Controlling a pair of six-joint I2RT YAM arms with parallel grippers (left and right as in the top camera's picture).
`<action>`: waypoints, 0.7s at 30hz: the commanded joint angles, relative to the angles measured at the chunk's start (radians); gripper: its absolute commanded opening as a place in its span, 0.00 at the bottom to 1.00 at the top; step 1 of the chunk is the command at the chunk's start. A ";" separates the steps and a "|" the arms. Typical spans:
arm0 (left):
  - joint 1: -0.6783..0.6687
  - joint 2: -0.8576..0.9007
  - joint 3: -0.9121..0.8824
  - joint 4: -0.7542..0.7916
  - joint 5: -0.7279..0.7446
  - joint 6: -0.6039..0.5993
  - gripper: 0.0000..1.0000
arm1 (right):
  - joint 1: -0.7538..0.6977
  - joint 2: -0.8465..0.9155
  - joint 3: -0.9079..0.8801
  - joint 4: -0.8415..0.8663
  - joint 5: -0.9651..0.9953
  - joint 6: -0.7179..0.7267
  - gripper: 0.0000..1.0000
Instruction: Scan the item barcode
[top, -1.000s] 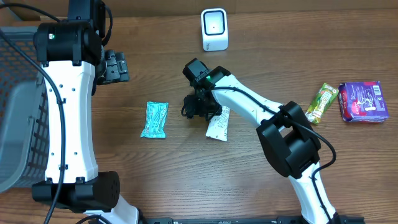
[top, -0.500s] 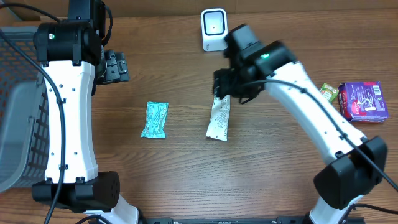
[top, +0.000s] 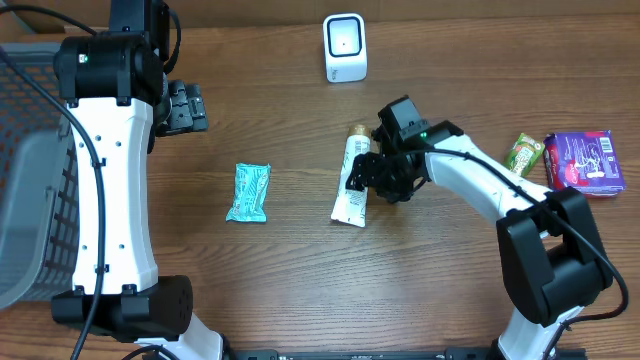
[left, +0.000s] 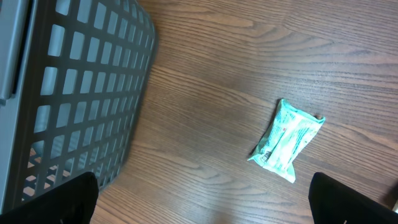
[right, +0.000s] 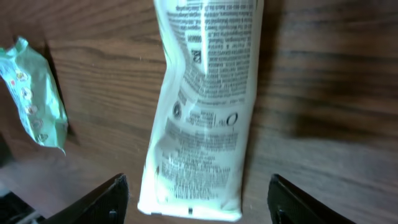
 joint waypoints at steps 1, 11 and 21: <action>0.000 -0.015 0.015 0.002 -0.006 0.011 1.00 | 0.001 0.002 -0.051 0.068 -0.022 0.095 0.72; 0.000 -0.015 0.015 0.002 -0.006 0.011 0.99 | 0.016 0.033 -0.142 0.240 -0.062 0.251 0.62; 0.000 -0.015 0.015 0.002 -0.006 0.011 1.00 | 0.016 0.076 -0.160 0.316 -0.010 0.341 0.14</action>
